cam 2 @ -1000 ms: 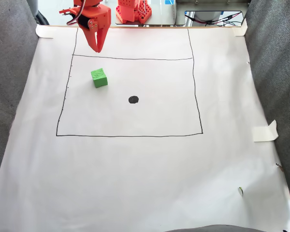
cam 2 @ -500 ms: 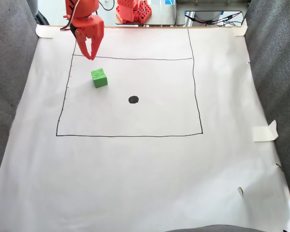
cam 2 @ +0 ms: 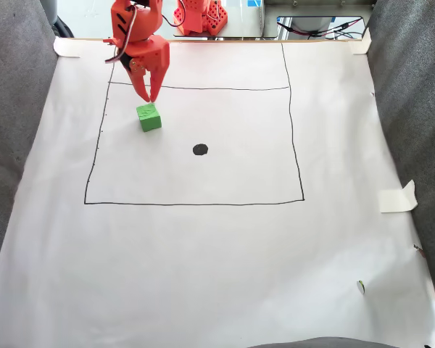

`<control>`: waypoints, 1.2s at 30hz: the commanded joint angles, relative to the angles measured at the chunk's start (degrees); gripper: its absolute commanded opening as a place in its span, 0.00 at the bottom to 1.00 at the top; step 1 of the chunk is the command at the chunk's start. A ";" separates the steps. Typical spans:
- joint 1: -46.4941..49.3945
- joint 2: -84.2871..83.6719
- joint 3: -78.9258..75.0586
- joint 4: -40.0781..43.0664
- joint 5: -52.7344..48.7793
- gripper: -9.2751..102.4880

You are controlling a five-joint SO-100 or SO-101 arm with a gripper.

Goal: Grasp the colored block, Place it on the black dot, and then return the arm to the default position.

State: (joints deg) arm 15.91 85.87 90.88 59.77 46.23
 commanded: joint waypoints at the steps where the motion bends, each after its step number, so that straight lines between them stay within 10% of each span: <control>1: -1.67 -0.35 -5.27 1.49 -0.26 0.10; 36: 2.46 1.67 1.85 6.33 2.11 0.23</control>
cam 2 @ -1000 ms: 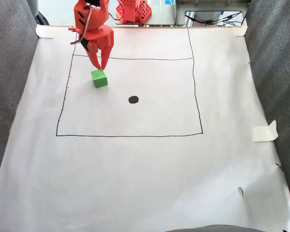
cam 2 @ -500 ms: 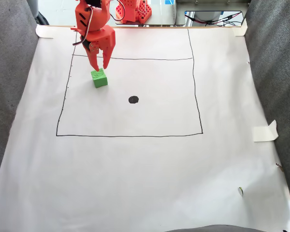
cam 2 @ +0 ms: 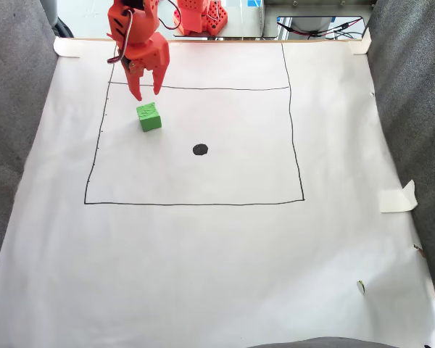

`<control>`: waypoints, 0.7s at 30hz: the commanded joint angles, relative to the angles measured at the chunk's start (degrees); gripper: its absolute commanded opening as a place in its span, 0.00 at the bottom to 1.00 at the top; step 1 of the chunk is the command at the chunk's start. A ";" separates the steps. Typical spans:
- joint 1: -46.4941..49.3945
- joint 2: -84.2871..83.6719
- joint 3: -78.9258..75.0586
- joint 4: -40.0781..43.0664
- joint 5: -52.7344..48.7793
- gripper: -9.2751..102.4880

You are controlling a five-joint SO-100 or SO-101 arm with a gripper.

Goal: Grasp the colored block, Place it on the black dot, and then return the arm to the default position.

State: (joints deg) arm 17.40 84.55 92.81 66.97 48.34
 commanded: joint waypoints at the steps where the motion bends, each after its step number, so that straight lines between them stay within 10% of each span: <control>1: 1.05 2.72 -0.09 -0.97 -0.09 0.23; 21: 0.18 0.09 -0.79 -2.81 -2.11 0.28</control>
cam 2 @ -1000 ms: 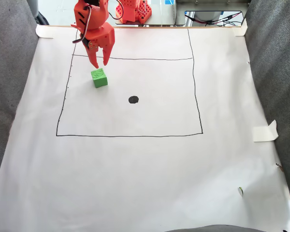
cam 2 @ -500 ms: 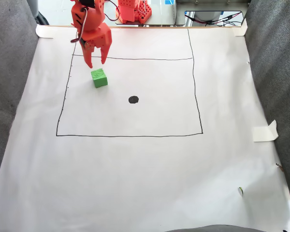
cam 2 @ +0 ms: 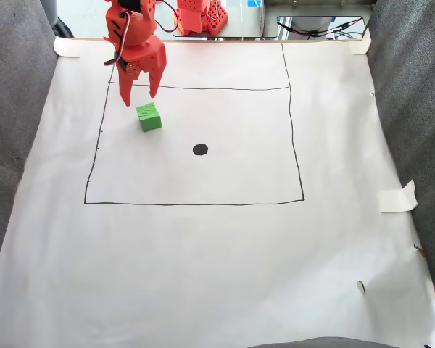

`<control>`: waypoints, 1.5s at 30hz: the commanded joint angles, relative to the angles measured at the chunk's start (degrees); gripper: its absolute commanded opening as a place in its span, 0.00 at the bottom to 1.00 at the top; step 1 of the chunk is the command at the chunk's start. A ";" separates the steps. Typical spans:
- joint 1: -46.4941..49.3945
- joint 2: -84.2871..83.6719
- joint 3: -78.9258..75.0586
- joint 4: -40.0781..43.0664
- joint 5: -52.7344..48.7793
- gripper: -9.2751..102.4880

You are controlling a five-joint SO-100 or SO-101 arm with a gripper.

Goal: Grasp the colored block, Place it on the black dot, and then return the arm to the default position.

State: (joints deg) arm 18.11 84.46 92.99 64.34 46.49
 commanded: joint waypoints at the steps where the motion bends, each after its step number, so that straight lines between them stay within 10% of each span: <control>1: -0.70 -0.09 -0.97 -0.18 0.00 0.28; 45: -1.85 -5.89 0.00 -2.81 0.62 0.41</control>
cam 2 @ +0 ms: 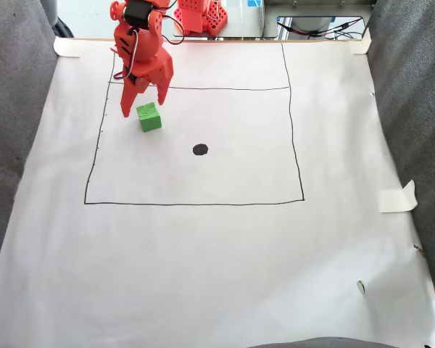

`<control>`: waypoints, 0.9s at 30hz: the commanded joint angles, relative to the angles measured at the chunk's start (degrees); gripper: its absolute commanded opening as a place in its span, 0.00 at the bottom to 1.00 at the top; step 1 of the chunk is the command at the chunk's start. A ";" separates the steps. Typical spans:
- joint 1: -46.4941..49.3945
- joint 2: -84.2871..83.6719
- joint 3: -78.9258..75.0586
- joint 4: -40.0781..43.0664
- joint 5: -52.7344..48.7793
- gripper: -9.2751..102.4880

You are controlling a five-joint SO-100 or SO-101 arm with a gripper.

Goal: Grasp the colored block, Place it on the black dot, and then return the arm to the default position.

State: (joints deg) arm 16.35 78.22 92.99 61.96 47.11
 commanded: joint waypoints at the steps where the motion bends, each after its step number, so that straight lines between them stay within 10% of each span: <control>1: 0.00 0.26 0.00 -0.62 0.00 0.41; 27: 1.14 2.20 1.23 -2.02 -0.53 0.08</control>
State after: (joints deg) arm 17.23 77.87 94.31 59.68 47.11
